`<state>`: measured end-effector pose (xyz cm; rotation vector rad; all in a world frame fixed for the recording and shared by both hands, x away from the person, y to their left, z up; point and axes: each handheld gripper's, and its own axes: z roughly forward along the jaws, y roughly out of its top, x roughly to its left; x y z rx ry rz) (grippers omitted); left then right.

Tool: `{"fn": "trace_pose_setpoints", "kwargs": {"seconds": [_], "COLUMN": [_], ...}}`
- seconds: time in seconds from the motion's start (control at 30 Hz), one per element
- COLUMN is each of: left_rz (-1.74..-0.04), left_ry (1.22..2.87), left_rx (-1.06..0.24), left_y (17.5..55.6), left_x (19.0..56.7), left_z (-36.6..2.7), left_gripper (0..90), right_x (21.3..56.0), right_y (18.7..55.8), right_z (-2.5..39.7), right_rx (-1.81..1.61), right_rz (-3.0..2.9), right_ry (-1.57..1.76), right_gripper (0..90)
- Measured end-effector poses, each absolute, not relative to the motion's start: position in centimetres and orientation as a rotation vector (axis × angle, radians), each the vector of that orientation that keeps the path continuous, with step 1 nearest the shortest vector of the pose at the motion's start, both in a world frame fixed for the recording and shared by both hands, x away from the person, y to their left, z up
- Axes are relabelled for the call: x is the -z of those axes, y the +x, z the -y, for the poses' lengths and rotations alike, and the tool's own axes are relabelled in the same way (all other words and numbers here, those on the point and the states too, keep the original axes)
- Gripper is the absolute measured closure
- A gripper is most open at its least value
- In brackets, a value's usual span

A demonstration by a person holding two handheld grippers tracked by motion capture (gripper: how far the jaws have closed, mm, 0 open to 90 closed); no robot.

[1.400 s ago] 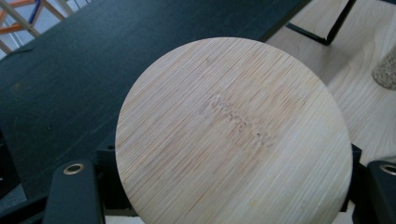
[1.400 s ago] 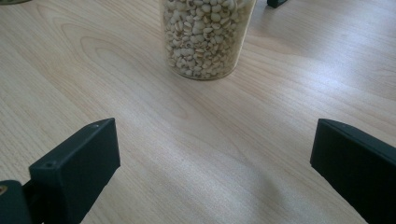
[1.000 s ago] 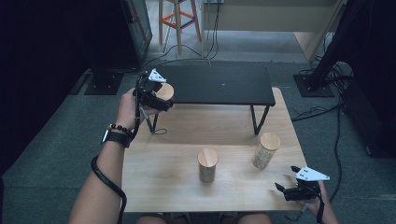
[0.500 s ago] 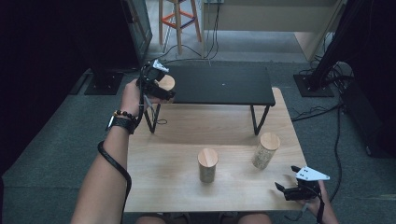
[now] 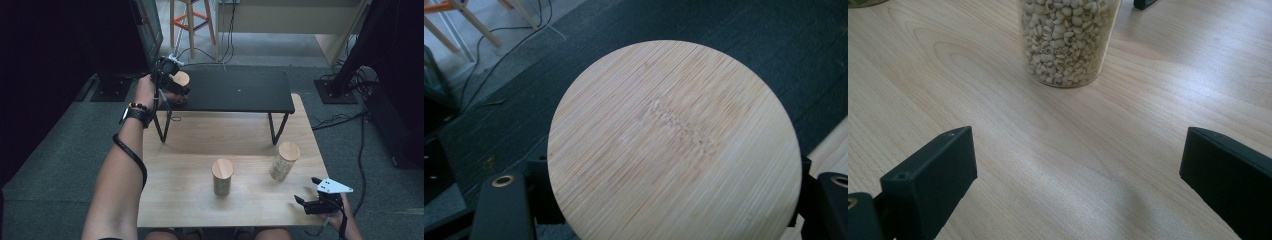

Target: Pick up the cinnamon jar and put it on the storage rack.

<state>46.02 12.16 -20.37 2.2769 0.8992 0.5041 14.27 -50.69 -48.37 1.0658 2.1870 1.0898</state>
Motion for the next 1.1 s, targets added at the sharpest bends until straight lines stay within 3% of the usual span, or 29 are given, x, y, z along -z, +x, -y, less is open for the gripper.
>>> {"fn": "trace_pose_setpoints", "kwargs": {"seconds": [0.37, 0.5, 0.53, 0.93, 1.1], "left_rz": [-0.969, -1.06, -1.068, -0.977, -0.96], "left_ry": [2.16, 2.072, 2.056, 1.854, 1.87], "left_rx": [-0.44, -0.4, -0.4, -0.475, -0.501], "left_y": [46.9, 47.0, 46.9, 41.7, 40.5], "left_x": [21.7, 22.2, 22.3, 23.9, 23.6], "left_z": [-14.1, -14.9, -15.1, -19.9, -20.2], "left_gripper": [24.9, 1.7, 0.0, 0.2, 0.2], "right_x": [48.4, 48.5, 48.6, 48.7, 48.6], "right_y": [14.1, 13.9, 13.8, 13.7, 13.7], "right_z": [50.6, 50.6, 50.7, 50.8, 50.7], "right_rx": [-1.089, -1.093, -1.102, -1.11, -1.106], "right_rz": [-2.175, -2.168, -2.159, -2.146, -2.148], "right_ry": [1.069, 1.07, 1.072, 1.078, 1.085], "right_gripper": [1.2, 1.3, 1.3, 1.2, 1.3]}}
